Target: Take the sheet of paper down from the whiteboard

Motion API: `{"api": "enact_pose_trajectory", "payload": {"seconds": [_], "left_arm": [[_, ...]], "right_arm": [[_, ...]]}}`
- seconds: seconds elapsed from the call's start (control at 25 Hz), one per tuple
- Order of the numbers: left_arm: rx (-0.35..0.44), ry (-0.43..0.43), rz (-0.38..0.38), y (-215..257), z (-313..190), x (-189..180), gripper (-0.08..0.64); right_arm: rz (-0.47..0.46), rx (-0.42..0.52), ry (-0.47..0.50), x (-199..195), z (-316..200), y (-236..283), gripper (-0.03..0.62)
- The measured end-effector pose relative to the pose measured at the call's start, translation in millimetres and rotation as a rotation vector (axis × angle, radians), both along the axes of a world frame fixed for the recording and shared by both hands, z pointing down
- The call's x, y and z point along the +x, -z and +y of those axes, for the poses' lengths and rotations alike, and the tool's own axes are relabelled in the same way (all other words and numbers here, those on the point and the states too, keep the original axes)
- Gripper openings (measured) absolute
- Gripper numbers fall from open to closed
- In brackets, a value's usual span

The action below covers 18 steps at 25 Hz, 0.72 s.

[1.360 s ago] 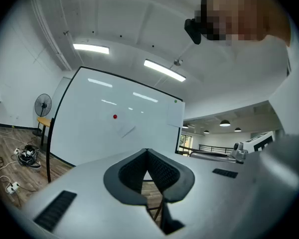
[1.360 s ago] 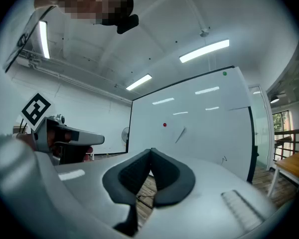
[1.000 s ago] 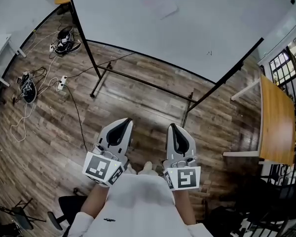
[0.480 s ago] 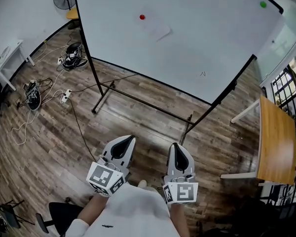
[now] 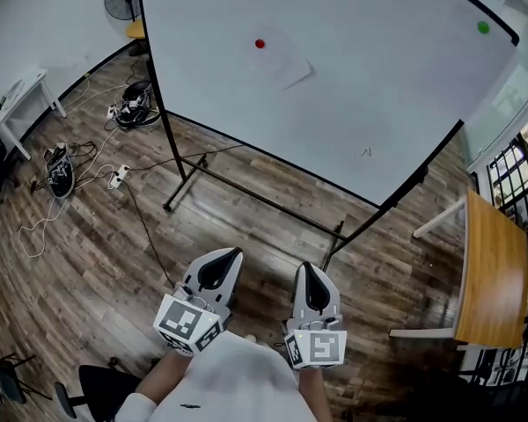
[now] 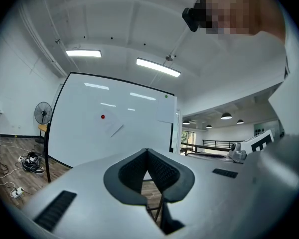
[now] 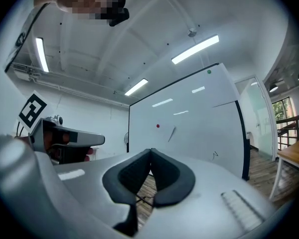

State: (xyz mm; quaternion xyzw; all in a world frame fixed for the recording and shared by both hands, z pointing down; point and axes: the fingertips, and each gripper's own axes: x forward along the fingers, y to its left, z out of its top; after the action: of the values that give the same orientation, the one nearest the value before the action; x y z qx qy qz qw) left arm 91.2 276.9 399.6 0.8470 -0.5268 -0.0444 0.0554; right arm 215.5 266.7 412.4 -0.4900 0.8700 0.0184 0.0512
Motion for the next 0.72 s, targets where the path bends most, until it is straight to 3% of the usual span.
{"api": "enact_pose_trajectory", "payload": {"seconds": [0.28, 0.72], "left_arm": [[0.02, -0.038, 0.021, 1, -85, -38, 0.006], [0.033, -0.182, 0.002, 32, -275, -117, 0.006]], "right_arm": [[0.017, 0.0, -0.024, -41, -73, -5, -0.003], [-0.016, 0.012, -0.164, -129, -254, 36, -0.003]]}}
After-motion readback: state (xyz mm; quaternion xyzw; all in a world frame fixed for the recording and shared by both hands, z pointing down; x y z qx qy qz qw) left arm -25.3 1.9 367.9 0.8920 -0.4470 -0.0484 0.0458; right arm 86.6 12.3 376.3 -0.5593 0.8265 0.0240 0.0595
